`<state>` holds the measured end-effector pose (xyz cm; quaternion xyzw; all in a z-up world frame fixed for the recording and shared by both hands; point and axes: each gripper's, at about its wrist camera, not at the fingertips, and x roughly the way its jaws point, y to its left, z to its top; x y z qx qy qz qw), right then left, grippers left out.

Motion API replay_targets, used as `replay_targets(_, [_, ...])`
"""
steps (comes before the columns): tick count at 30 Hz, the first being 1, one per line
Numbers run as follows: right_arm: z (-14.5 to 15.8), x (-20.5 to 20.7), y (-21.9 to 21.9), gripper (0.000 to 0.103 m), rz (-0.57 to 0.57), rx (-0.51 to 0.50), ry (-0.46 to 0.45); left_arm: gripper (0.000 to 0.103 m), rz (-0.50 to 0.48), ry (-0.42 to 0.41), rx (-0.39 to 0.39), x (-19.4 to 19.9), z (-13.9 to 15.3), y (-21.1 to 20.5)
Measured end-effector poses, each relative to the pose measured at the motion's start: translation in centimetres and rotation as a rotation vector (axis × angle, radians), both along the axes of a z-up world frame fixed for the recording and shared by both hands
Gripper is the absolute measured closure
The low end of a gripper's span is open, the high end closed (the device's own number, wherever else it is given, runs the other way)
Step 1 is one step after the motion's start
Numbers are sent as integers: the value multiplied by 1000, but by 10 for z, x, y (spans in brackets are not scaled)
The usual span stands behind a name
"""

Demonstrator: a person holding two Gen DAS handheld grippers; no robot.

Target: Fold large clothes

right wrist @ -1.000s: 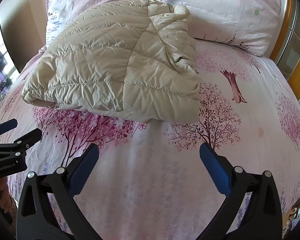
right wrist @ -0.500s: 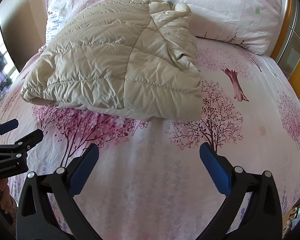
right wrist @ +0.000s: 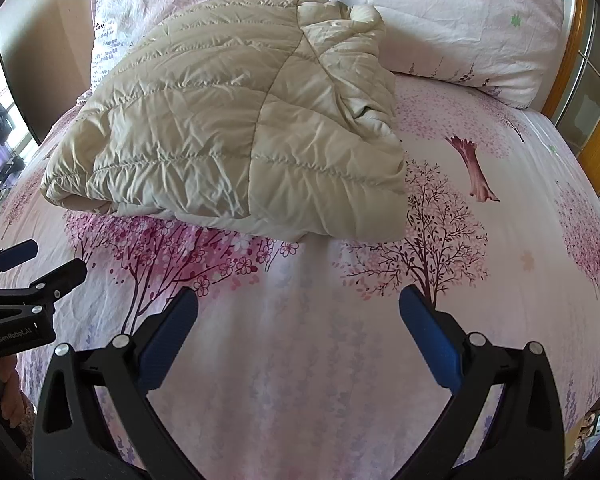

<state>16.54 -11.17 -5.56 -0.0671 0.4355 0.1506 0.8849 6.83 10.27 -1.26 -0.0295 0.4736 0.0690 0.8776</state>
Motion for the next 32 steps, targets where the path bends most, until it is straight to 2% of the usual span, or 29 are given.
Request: replay_targets(32, [-4,2,-2,2,2,2,16,1,3,-6,-6,0,0,2])
